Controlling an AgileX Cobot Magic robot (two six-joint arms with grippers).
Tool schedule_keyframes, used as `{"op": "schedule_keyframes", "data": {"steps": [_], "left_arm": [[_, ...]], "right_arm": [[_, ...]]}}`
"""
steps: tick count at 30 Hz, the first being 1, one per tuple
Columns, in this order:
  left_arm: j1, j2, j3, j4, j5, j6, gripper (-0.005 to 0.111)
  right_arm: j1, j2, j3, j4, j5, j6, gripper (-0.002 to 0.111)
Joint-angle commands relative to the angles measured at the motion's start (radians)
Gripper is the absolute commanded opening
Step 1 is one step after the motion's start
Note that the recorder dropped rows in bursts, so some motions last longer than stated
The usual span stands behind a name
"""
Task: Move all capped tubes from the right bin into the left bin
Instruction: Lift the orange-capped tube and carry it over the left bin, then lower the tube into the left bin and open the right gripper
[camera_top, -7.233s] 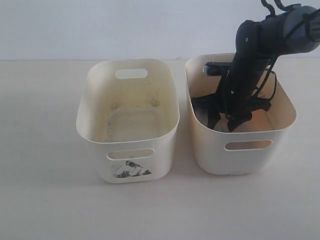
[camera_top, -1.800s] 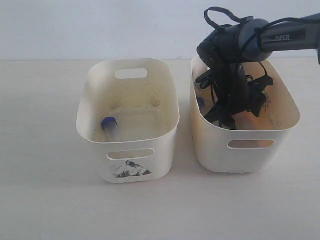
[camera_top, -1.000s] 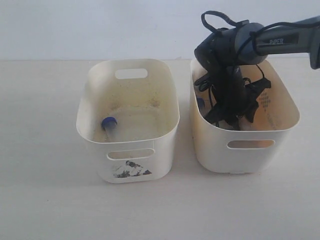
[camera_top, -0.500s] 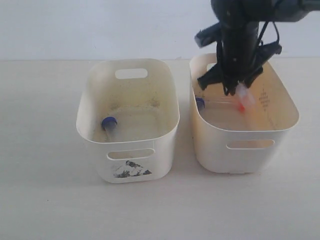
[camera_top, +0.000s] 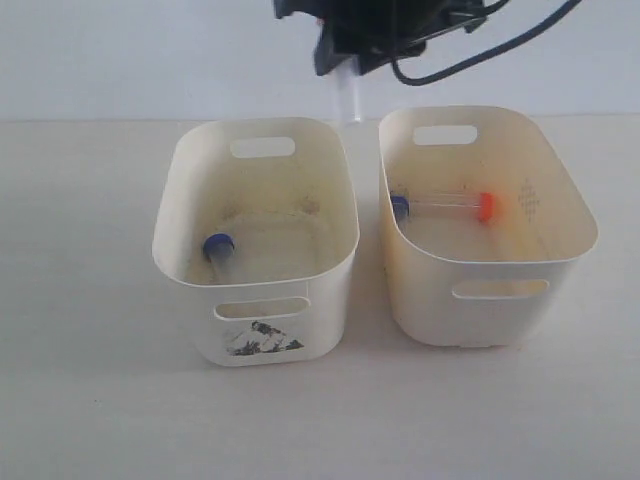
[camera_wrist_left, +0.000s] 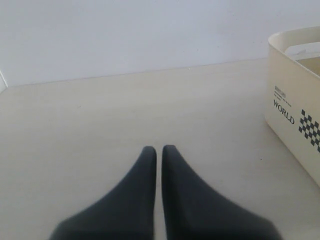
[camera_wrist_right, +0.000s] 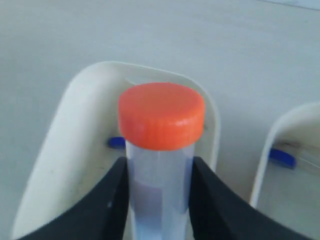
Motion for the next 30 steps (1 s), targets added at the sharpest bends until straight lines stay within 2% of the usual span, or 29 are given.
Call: {"op": "schedule_keyframes", "data": {"steps": [1,8,11,16,18,21,24,26,28,30], "left_arm": [[0.001,-0.002,-0.004,-0.007,-0.015,-0.012,0.004],[0.001,-0.002,-0.004,-0.007,-0.015,-0.012,0.004],[0.001,-0.002,-0.004,-0.007,-0.015,-0.012,0.004],[0.001,-0.002,-0.004,-0.007,-0.015,-0.012,0.004],[0.001,-0.002,-0.004,-0.007,-0.015,-0.012,0.004],[0.001,-0.002,-0.004,-0.007,-0.015,-0.012,0.004],[0.001,-0.002,-0.004,-0.007,-0.015,-0.012,0.004],[0.001,-0.002,-0.004,-0.007,-0.015,-0.012,0.004],[0.001,-0.002,-0.004,-0.007,-0.015,-0.012,0.004],[0.001,-0.002,-0.004,-0.007,-0.015,-0.012,0.004]], "right_arm": [[0.078,0.039,-0.002,0.064,-0.123,-0.019,0.000],[0.149,0.150,-0.002,0.057,-0.152,0.012,0.003],[0.149,0.185,-0.002,0.057,-0.152,0.014,0.018],[0.149,0.211,-0.002,0.055,-0.146,0.009,0.058],[0.147,0.208,-0.002,0.034,-0.136,-0.009,0.064],[0.138,0.186,-0.002,-0.092,-0.086,-0.030,0.061],[0.105,0.126,-0.002,-0.306,0.060,-0.032,0.050],[0.072,0.098,-0.002,-0.363,0.125,-0.060,0.048],[-0.005,0.068,-0.002,-0.382,0.199,-0.141,0.048],[-0.080,0.065,-0.002,-0.319,0.271,-0.324,0.048]]}}
